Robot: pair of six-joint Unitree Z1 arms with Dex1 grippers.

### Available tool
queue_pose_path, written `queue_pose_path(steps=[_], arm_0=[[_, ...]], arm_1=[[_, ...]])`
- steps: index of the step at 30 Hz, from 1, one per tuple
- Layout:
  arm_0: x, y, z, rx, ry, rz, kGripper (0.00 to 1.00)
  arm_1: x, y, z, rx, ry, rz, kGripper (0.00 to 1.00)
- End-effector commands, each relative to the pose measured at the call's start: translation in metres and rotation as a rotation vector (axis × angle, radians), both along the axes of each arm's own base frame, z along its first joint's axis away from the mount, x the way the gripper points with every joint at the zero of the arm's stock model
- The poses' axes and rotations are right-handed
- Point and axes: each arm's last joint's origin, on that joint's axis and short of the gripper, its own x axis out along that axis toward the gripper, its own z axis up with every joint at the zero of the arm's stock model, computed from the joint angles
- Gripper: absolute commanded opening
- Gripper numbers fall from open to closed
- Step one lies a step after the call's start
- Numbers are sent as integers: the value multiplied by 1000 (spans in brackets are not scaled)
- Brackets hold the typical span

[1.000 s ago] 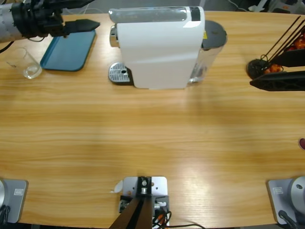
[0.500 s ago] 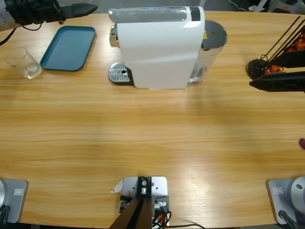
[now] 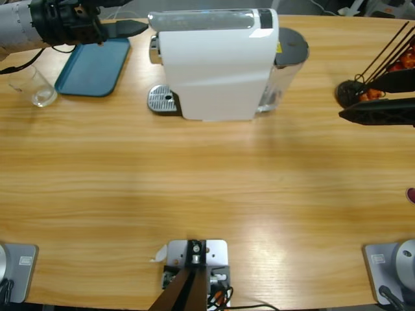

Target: Pour coffee

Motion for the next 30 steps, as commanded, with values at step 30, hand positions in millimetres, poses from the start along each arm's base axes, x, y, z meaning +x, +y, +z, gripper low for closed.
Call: queue_pose_path(steps=[30], arm_0=[[20, -22, -15, -37, 22, -86, 0]], arm_1=[[-3, -5, -8, -16, 3, -33, 816]])
